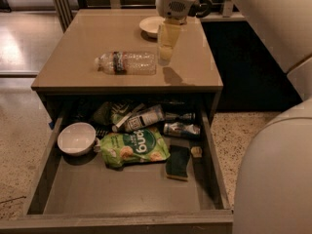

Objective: Place water bottle into top drawer

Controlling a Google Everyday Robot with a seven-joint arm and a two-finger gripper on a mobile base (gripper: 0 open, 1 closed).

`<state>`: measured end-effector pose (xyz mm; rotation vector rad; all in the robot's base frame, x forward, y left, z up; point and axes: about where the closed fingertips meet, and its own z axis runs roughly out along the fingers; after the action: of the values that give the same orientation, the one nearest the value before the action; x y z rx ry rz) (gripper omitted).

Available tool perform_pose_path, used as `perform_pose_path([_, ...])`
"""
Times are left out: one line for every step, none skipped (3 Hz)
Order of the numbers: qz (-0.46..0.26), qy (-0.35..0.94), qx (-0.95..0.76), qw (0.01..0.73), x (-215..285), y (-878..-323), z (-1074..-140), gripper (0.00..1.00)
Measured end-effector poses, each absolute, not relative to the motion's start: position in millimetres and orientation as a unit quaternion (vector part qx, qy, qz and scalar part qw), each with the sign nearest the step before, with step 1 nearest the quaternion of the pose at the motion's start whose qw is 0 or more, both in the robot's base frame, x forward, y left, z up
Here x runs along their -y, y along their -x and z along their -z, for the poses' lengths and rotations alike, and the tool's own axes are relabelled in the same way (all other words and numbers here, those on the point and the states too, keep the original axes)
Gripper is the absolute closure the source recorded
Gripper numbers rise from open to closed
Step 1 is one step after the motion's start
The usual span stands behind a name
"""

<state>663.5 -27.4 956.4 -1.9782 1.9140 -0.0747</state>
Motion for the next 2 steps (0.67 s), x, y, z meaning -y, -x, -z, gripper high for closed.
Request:
perform_pose_path([0.027,0.705,-0.682,0.193,27.7,-663.6,-956.2,0.00])
perform_pose_path([0.026,0.716,-0.671,0.191,19.7,-658.9,-951.2,0.00])
